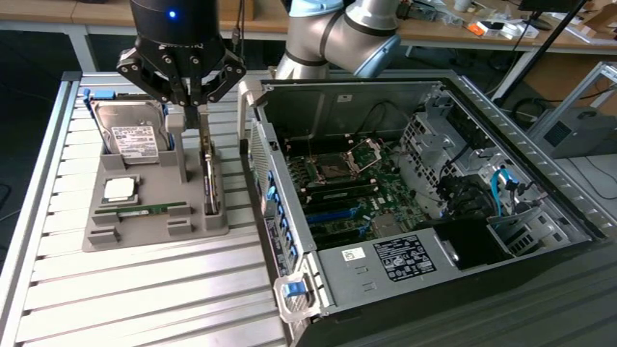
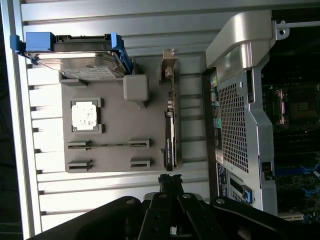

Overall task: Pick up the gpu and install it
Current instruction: 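Pick up the gpu and move the gpu toward the slot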

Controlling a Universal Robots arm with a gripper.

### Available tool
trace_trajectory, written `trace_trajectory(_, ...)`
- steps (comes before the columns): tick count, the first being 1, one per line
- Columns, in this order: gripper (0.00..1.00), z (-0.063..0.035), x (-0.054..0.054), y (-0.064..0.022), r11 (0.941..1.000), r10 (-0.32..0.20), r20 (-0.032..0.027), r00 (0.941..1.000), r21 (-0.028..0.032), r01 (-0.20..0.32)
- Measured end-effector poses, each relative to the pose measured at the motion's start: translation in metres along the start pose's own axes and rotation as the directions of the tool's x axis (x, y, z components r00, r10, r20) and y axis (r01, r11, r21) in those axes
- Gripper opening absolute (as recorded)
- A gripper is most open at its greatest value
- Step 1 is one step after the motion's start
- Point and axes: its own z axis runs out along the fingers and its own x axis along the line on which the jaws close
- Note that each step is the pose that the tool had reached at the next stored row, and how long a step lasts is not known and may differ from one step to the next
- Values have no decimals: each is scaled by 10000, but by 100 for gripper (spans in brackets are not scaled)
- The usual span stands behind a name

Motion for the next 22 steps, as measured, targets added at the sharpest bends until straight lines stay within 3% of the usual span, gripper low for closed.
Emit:
trace_trajectory(2,11,0,0,0,10000,0,0,10000,0,0)
trace_trajectory(3,17,0,0,0,10000,0,0,10000,0,0)
trace_trajectory(4,29,0,0,0,10000,0,0,10000,0,0)
trace_trajectory(7,48,0,0,0,10000,0,0,10000,0,0)
trace_trajectory(10,48,34,-2,-1,10000,0,0,10000,0,0)
trace_trajectory(16,48,224,2,-10,10000,0,0,10000,0,0)
trace_trajectory(22,48,250,2,-11,10000,0,0,10000,0,0)
